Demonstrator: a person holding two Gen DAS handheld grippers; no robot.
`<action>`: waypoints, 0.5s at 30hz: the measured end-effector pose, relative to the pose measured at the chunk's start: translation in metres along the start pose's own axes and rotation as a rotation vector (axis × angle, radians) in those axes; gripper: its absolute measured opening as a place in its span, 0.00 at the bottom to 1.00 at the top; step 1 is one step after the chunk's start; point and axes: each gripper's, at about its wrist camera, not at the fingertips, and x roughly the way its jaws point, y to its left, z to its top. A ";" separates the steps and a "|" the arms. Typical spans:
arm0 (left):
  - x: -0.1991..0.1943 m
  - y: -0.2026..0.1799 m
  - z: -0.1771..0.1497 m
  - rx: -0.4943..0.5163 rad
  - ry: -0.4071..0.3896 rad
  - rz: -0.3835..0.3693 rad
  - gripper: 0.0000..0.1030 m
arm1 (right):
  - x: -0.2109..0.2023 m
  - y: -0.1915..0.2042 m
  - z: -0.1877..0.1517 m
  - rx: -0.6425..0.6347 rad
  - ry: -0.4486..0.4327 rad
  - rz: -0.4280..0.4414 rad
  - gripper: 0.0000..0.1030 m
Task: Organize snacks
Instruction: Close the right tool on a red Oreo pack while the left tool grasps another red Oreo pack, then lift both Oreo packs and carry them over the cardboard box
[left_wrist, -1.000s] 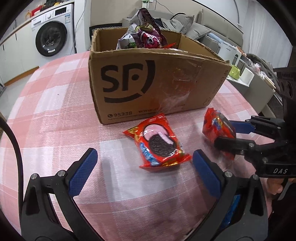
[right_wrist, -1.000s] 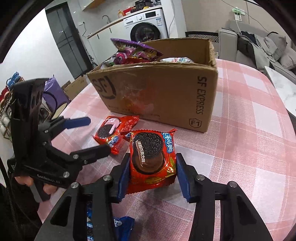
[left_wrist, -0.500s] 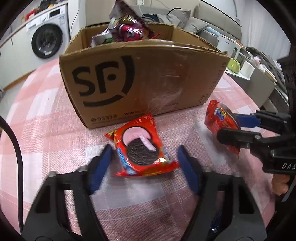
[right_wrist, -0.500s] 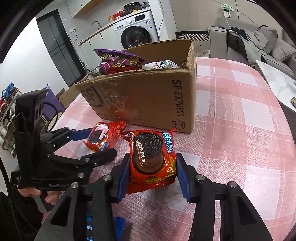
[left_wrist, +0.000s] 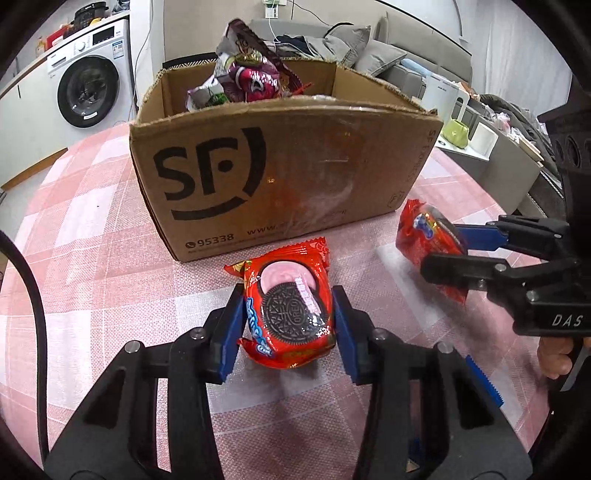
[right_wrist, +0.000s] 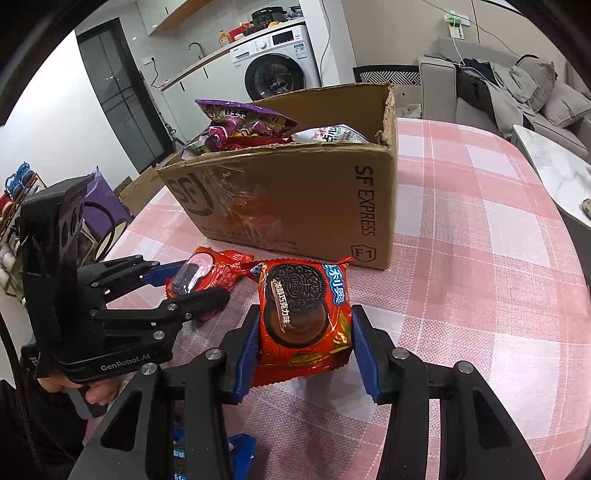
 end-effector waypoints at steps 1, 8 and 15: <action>-0.004 -0.001 -0.002 -0.001 -0.006 -0.001 0.40 | -0.001 0.001 0.000 -0.002 -0.003 0.001 0.46; -0.037 -0.003 0.000 0.012 -0.067 -0.017 0.40 | -0.017 0.001 0.005 0.003 -0.053 0.011 0.46; -0.072 0.001 0.012 -0.006 -0.128 -0.014 0.40 | -0.039 0.002 0.009 0.015 -0.112 0.012 0.46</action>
